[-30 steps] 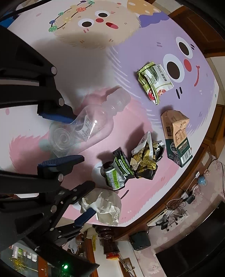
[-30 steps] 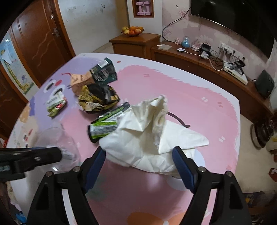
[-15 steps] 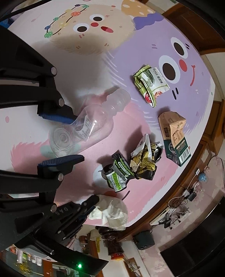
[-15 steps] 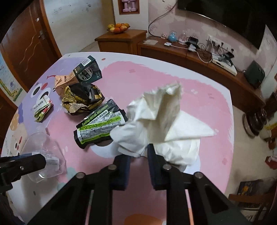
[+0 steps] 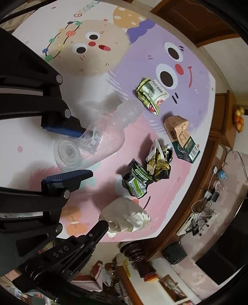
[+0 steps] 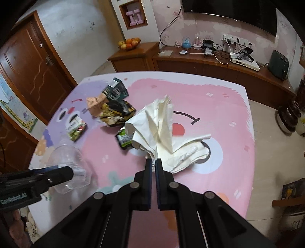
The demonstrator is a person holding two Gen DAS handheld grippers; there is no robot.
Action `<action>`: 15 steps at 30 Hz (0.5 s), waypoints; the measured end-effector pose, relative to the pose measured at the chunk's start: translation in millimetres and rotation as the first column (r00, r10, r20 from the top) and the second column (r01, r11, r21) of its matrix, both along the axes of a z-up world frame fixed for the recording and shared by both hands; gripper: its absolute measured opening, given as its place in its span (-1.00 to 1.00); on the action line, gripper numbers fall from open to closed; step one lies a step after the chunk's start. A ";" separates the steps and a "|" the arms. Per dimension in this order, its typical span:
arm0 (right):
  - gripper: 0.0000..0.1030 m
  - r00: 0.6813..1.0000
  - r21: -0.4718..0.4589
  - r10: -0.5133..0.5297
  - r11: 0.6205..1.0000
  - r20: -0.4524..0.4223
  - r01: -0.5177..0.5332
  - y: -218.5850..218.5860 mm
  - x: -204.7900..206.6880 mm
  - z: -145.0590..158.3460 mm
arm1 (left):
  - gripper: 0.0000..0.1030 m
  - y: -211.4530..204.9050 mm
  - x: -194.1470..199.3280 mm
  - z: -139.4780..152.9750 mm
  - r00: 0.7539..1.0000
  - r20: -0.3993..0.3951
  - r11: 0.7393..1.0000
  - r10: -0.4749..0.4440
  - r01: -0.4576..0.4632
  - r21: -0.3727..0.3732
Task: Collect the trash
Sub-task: 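Grasp the clear plastic bottle with the left tool while the right tool grasps the white tissues, then lift the bottle and tissues off the table toward the trash bin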
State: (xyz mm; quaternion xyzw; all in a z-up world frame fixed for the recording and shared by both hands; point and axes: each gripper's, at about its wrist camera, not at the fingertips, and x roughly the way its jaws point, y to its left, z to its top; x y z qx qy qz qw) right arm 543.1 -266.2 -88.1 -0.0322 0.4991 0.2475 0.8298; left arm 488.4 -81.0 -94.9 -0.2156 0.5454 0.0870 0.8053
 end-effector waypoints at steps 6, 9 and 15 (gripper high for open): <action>-0.96 1.000 0.043 0.015 0.999 -0.001 -0.015 1.9 -17.9 17.8 | -0.37 -0.1 -12.7 13.2 1.000 0.019 1.000 -0.021 0.021 0.022; -0.96 0.999 0.019 0.049 0.999 0.013 -0.049 8.5 -28.6 21.0 | -0.38 0.8 -17.1 12.6 1.000 0.012 1.000 -0.017 0.016 0.025; -0.91 0.993 -0.033 0.119 0.992 -0.003 -0.119 22.9 -39.7 10.3 | -0.38 5.9 -27.6 6.4 1.000 -0.010 1.000 0.006 -0.006 0.013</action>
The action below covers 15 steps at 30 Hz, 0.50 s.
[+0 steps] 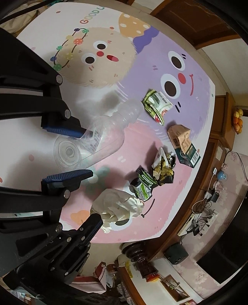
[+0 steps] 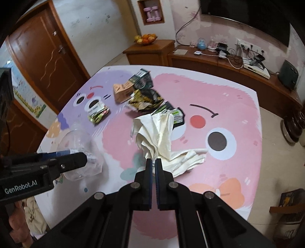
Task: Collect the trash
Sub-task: 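Lift the bottle and tissues off the table toward the trash bin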
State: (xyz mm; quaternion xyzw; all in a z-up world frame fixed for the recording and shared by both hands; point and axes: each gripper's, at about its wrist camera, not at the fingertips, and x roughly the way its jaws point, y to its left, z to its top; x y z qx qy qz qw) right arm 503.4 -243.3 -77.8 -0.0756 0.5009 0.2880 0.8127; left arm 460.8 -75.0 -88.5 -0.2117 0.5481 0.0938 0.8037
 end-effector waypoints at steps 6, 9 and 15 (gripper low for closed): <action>0.08 0.993 -0.081 0.102 0.992 0.067 -0.096 18.8 -12.4 -1.1 | -0.38 1.4 -4.5 -3.8 1.000 -0.010 1.000 0.009 -0.009 0.002; 0.11 0.982 -0.124 0.151 0.983 0.114 -0.137 27.0 -17.6 -2.9 | -0.38 1.5 -6.5 -4.4 1.000 -0.015 1.000 0.009 -0.009 0.013; 0.16 0.971 -0.196 0.201 0.965 0.125 -0.175 44.7 -17.4 -23.1 | -0.38 6.7 -9.5 -7.9 0.999 -0.030 1.000 0.025 -0.024 0.020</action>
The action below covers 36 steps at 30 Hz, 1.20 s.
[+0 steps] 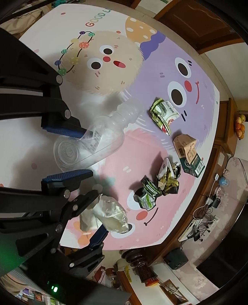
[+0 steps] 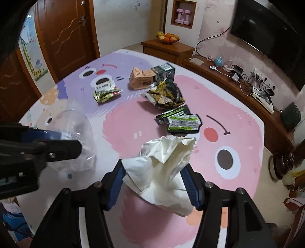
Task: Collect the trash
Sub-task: 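Lift the bottle and tissues off the table toward the trash bin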
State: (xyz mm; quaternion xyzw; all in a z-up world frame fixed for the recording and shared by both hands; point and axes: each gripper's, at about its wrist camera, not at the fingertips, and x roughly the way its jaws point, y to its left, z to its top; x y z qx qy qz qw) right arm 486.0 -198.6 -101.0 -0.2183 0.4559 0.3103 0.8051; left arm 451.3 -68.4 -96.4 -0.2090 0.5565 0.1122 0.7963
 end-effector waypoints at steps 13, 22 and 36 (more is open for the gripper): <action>-0.59 0.996 -0.070 -0.044 0.996 0.072 0.049 7.0 5.8 -14.2 | -0.39 -0.8 -9.5 -0.7 0.999 -0.006 0.999 -0.031 0.032 0.040; -0.63 0.990 0.012 -0.129 0.992 0.051 0.129 -5.4 -2.8 16.3 | -0.40 -2.1 -28.1 9.8 0.995 0.023 0.994 -0.096 0.094 0.057; -0.64 0.961 0.117 -0.276 0.955 0.018 0.272 3.5 -88.9 66.5 | -0.40 22.7 -113.9 46.5 0.956 0.113 0.962 -0.271 0.264 0.072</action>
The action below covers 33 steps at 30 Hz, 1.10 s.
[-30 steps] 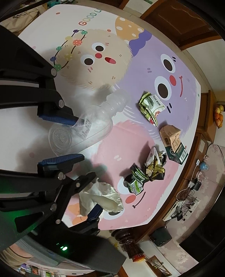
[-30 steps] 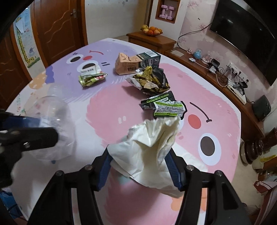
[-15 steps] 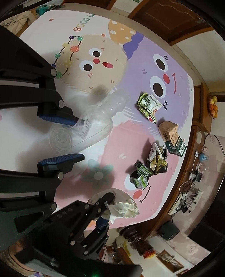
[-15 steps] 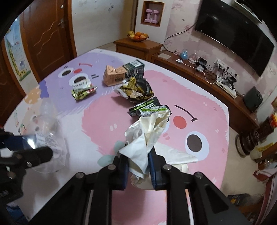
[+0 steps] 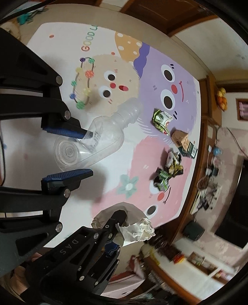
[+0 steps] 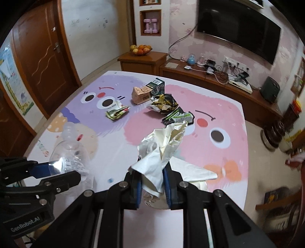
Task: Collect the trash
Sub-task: 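Lift the bottle and tissues off the table toward the trash bin, then lower both held items down over the trash bin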
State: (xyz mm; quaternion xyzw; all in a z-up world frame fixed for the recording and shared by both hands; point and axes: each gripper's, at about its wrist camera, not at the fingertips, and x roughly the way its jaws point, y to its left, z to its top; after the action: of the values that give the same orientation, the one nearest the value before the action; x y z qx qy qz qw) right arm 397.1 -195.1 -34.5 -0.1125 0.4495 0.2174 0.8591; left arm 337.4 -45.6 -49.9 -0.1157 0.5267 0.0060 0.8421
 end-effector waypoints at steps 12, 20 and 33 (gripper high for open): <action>-0.64 0.962 0.051 -0.274 0.961 0.013 0.273 27.4 -153.4 9.7 | -0.41 31.6 -118.4 10.6 0.956 0.045 0.957 -0.290 0.288 0.043; -0.64 0.916 0.065 -0.397 0.914 -0.062 0.400 40.8 -242.7 -7.4 | -0.41 40.4 -178.6 1.9 0.912 0.002 0.910 -0.411 0.411 0.054; -0.64 0.786 0.013 -0.534 0.825 -0.311 0.565 -4.1 -315.9 -89.8 | -0.41 0.3 -250.3 -69.6 0.835 -0.108 0.839 -0.540 0.543 0.006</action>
State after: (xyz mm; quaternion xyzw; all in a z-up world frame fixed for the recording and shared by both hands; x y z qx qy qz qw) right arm 81.3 -199.2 -124.3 0.1021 0.5732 -0.0045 0.8130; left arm 87.1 -45.3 -119.5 0.0536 0.5800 -0.2170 0.7834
